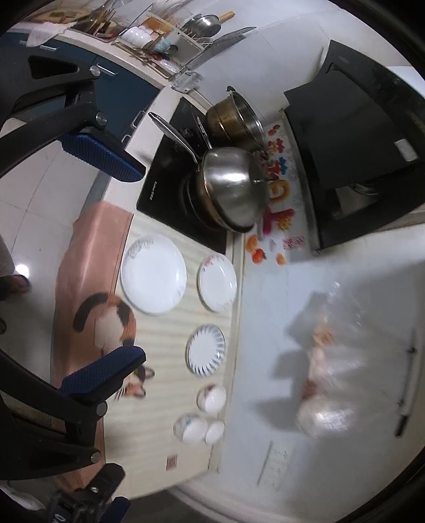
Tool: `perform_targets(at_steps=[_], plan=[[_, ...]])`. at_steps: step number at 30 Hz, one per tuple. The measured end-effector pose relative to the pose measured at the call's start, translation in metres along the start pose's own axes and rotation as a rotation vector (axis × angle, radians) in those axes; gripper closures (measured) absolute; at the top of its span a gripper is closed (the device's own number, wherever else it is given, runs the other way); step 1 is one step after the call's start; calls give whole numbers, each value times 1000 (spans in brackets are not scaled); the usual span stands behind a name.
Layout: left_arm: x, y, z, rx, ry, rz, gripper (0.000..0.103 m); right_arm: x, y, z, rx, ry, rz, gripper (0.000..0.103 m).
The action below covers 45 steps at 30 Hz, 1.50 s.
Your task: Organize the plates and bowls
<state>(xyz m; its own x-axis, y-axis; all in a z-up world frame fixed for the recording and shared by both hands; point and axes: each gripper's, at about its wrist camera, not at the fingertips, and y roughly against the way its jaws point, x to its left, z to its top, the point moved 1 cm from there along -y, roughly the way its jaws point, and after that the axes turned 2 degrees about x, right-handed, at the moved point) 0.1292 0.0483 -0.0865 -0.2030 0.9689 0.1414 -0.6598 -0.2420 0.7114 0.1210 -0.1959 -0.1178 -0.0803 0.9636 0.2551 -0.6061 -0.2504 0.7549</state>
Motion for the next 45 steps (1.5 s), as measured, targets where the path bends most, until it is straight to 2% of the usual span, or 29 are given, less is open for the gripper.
perform_targets(at_steps=[7, 13, 18, 23, 28, 31, 34, 36, 39, 41, 45], plan=[[15, -99, 18, 110, -13, 1, 0, 26, -108, 28, 103, 33, 9, 0], [31, -184, 41, 198, -38, -62, 1, 42, -205, 54, 204, -45, 51, 0], [43, -259, 50, 286, -66, -95, 3, 53, -291, 71, 295, -70, 24, 0], [53, -330, 43, 406, -85, -130, 19, 53, -361, 69, 386, -77, -1, 0], [60, -392, 22, 559, -87, -185, 31, 59, -418, 59, 490, -69, 14, 2], [63, -415, 12, 617, -75, -210, 34, 63, -436, 55, 519, -63, 19, 3], [66, -431, 6, 658, -71, -243, 45, 67, -457, 52, 556, -79, 26, 8], [63, -439, 1, 681, -77, -264, 47, 68, -469, 50, 573, -97, 44, 13], [59, -446, -3, 706, -83, -297, 58, 68, -480, 47, 603, -120, 49, 19], [57, -447, -5, 711, -84, -313, 64, 65, -485, 43, 616, -146, 64, 27], [53, -447, -6, 705, -90, -326, 68, 70, -489, 47, 606, -160, 97, 46]])
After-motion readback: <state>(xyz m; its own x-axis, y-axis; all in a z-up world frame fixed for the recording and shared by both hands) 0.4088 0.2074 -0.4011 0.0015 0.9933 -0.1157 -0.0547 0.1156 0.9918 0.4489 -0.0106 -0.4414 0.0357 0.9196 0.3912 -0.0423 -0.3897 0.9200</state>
